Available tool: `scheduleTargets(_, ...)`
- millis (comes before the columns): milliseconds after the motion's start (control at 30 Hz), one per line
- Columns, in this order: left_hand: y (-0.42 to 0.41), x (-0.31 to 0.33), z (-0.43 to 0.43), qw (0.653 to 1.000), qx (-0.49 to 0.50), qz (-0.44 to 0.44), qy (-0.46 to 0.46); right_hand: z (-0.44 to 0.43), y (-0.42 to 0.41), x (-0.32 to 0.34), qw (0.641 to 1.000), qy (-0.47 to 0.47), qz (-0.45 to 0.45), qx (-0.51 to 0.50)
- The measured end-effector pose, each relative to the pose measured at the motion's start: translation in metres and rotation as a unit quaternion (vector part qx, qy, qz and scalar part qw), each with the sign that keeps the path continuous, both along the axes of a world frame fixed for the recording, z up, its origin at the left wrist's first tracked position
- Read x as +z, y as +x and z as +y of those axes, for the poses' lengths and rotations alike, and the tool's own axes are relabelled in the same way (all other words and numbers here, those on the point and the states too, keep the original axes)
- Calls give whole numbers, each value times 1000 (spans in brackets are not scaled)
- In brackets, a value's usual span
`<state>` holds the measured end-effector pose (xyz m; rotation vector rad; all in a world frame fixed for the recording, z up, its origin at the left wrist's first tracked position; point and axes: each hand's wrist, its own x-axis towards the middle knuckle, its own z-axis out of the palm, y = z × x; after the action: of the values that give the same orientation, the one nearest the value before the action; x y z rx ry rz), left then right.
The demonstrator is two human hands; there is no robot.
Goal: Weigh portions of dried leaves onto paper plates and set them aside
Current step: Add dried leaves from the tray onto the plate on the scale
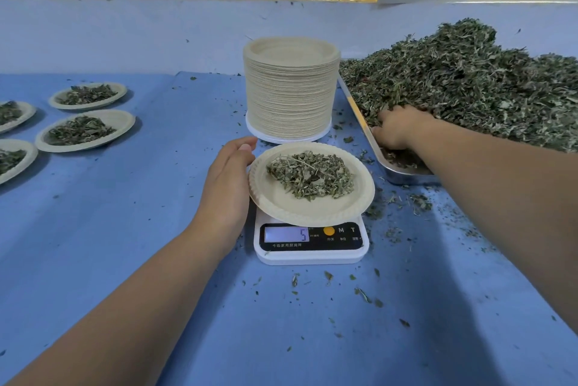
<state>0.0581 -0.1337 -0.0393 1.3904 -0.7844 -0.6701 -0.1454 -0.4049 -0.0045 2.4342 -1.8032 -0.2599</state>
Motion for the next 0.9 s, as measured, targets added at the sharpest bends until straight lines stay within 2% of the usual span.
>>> scheduleTargets(233,-1,1,0,1000,1,4,-2,23,15,26,997,22,43,54)
scheduleTargets(400,0,-2,-1,1000,-2,-7,-8,30,4,34,987,-127,-30,96)
scheduleTargets(500,1,-3,-1,1000,0,-10,-6,30,-3,18,999,-37,17,24)
scheduleTargets(567,1,-2,-1,1000,1,-10,-4,32,-6,9,999,-6,17,27)
scheduleTargets(700,1,-2,0,1000,-1,-12,-3,39,-12,11,995,-58,-45,70)
scheduleTargets(800,1,-2,0,1000,1,-8,-4,45,-18,16,982,-133,-115,63)
scheduleTargets(900,0,-2,0,1000,0,-6,-4,49,-22,20,980,-148,-121,57)
